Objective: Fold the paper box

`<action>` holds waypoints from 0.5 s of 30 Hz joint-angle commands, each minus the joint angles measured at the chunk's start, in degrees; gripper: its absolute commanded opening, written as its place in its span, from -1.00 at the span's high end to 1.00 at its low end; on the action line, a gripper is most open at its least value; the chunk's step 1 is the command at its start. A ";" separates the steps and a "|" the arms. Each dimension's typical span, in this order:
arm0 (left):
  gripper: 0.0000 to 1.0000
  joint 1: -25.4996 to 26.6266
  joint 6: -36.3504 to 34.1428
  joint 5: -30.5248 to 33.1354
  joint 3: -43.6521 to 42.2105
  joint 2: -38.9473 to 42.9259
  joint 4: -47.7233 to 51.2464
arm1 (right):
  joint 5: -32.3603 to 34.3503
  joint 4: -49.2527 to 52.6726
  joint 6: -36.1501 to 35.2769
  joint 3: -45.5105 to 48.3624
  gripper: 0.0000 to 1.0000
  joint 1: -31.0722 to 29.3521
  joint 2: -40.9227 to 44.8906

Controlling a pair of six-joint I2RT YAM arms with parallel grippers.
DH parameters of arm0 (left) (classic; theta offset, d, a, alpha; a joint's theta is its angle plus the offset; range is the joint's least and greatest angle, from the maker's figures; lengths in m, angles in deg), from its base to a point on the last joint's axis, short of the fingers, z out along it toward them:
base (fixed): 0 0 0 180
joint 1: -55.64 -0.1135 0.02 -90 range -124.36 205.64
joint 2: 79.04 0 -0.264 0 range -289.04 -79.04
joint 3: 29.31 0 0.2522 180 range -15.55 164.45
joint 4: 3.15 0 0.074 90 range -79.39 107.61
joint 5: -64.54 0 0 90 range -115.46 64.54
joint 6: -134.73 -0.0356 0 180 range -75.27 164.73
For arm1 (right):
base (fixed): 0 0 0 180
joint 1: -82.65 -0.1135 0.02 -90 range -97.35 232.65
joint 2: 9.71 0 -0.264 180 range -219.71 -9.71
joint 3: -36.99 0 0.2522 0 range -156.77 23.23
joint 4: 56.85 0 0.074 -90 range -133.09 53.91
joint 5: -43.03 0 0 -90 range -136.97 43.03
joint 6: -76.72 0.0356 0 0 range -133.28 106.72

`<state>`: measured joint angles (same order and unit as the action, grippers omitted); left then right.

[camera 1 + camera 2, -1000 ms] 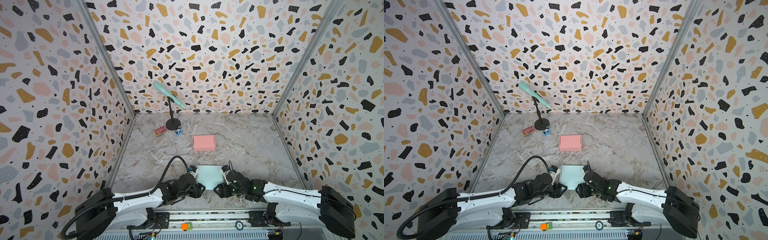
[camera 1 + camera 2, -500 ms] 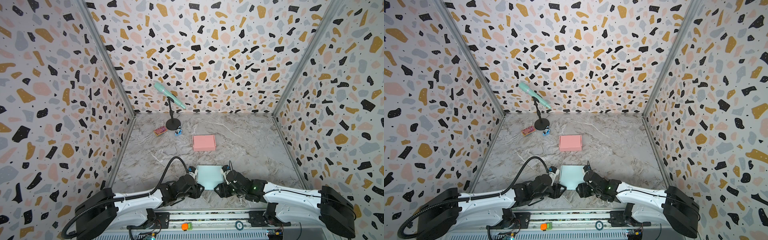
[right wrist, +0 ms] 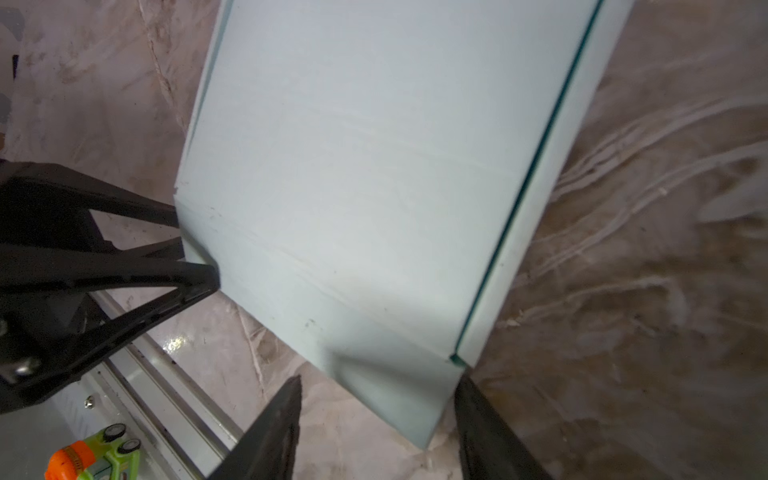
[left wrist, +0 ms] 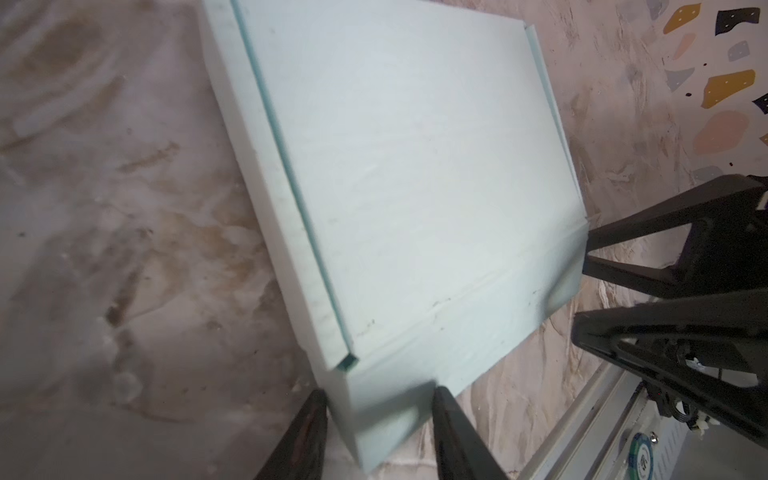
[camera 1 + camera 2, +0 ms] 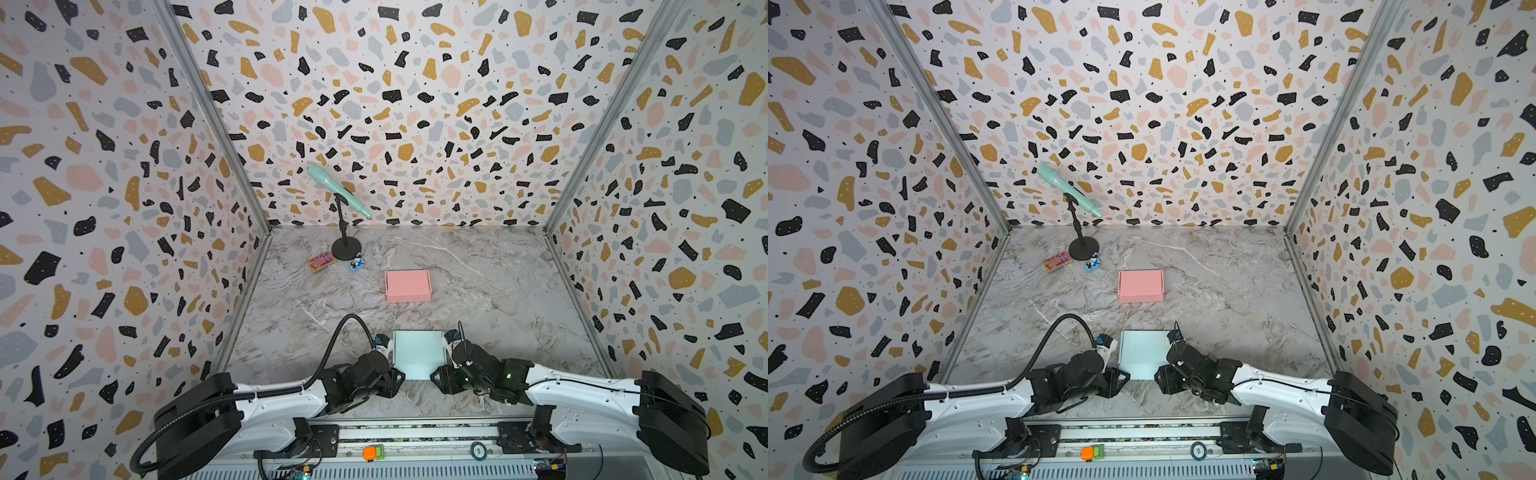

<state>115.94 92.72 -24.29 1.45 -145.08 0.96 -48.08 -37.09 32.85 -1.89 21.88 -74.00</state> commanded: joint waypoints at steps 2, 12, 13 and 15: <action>0.16 0.35 0.90 1.91 -1.33 -0.18 -2.55 | 1.52 1.46 -0.80 -0.25 -0.18 -0.14 -0.89; 0.09 0.35 -0.97 1.24 -1.26 3.20 0.70 | 3.34 3.32 -1.22 -1.16 -0.22 0.09 0.22; 0.07 0.36 -1.57 0.64 -1.30 4.28 1.17 | 3.35 3.34 -1.32 -1.07 -0.23 0.29 0.50; 0.04 0.35 -2.48 0.00 -1.09 7.05 2.85 | 3.21 3.64 -1.74 -1.17 -0.24 0.62 0.94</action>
<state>115.98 92.41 -23.55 0.79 -141.15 2.01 -46.02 -35.72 32.33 -1.89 22.10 -74.70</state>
